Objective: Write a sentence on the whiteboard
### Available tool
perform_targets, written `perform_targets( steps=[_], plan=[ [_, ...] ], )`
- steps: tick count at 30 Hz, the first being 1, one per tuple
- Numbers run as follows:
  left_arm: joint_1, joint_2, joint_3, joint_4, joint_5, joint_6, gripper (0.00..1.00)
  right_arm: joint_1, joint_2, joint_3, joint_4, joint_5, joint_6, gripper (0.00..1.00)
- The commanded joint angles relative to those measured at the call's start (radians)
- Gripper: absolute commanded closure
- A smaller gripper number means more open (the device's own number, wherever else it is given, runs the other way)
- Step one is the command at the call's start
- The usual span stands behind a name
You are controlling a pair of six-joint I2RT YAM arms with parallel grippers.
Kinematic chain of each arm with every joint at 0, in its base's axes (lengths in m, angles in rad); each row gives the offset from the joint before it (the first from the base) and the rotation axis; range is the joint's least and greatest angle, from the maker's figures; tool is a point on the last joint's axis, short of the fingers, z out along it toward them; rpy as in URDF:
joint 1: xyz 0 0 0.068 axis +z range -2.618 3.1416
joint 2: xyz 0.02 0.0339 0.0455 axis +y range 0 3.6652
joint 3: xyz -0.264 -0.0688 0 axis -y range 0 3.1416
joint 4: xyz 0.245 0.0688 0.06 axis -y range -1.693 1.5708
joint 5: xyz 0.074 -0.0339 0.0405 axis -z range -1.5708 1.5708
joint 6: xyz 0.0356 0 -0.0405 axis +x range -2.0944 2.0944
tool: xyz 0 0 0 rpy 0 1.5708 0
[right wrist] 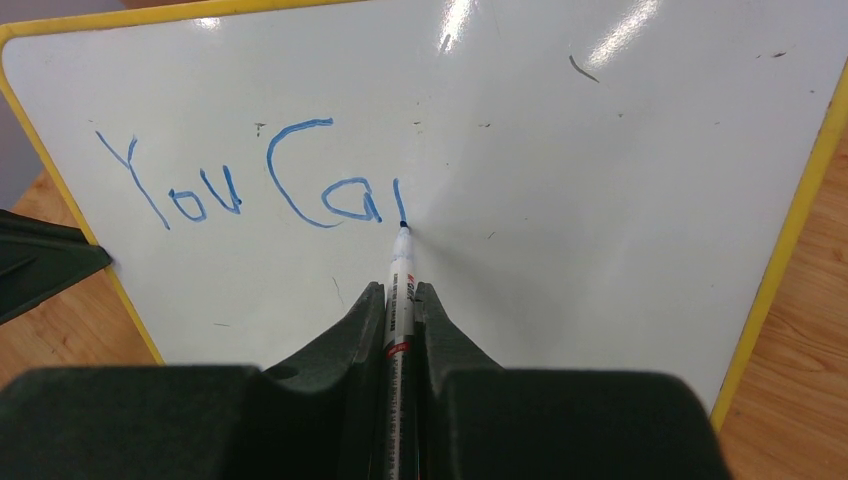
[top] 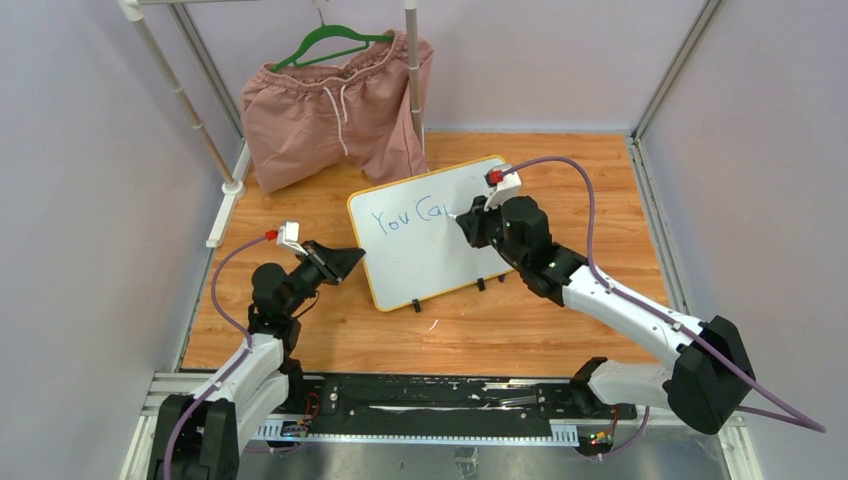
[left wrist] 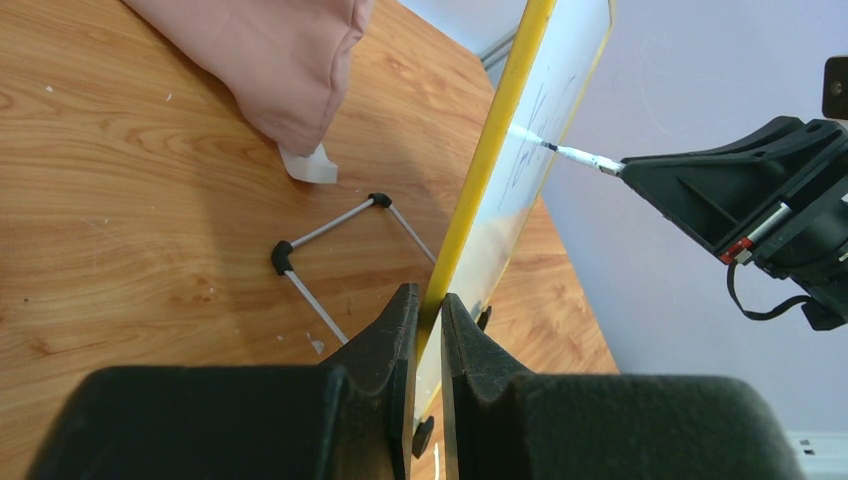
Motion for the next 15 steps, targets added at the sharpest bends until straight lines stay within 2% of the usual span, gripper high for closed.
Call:
perform_targets(
  steps=[1,15],
  plan=[
    [-0.002,-0.013,0.0,0.05,0.004,-0.007,1.0,-0.012,-0.014,-0.01,-0.003,0.003,0.01,1.0],
    [-0.002,-0.016,-0.003,0.05,0.006,-0.007,1.0,-0.012,0.018,0.071,-0.006,0.005,-0.015,1.0]
  ],
)
